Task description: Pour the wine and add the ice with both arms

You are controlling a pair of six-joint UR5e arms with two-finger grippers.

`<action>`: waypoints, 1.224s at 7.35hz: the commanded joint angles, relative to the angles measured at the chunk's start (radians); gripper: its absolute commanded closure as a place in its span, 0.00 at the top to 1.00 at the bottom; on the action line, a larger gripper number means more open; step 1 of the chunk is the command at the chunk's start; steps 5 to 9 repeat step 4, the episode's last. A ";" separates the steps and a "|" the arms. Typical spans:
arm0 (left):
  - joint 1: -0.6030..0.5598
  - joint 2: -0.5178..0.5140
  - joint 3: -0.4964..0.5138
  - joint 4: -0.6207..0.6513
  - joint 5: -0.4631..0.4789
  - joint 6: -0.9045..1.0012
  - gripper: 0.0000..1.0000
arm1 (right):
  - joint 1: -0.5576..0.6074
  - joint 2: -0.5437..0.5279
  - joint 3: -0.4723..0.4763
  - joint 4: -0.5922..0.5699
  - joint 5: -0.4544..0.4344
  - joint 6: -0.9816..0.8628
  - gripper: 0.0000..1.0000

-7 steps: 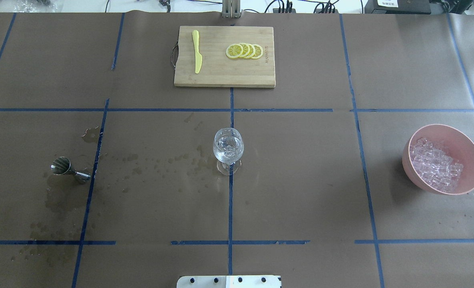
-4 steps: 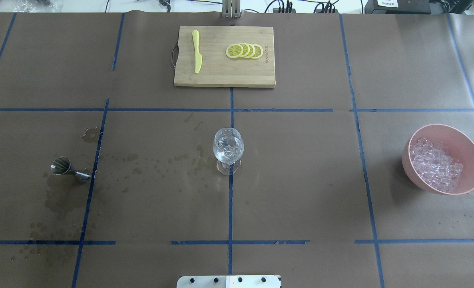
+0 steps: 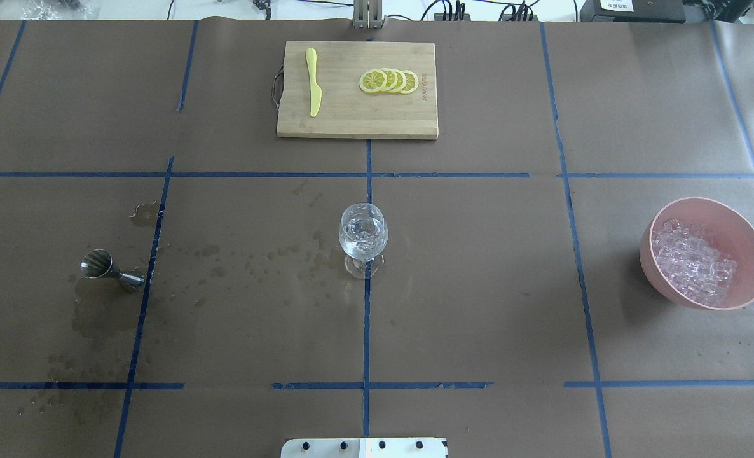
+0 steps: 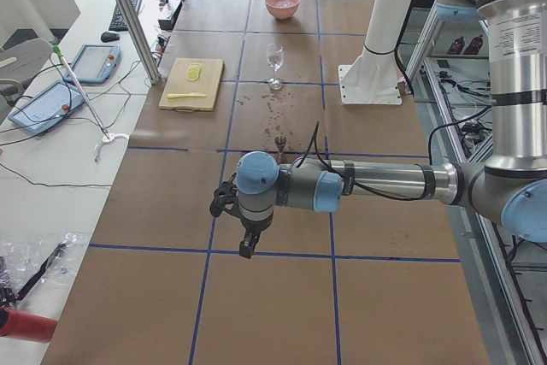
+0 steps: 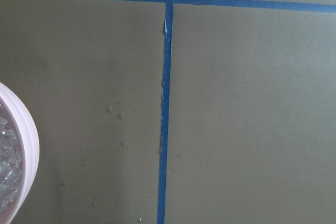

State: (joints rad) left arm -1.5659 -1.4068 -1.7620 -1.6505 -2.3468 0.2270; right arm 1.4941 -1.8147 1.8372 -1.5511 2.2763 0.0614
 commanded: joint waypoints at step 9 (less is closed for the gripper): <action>-0.002 -0.005 0.001 -0.049 0.003 0.002 1.00 | 0.000 0.000 -0.001 -0.001 0.002 0.002 1.00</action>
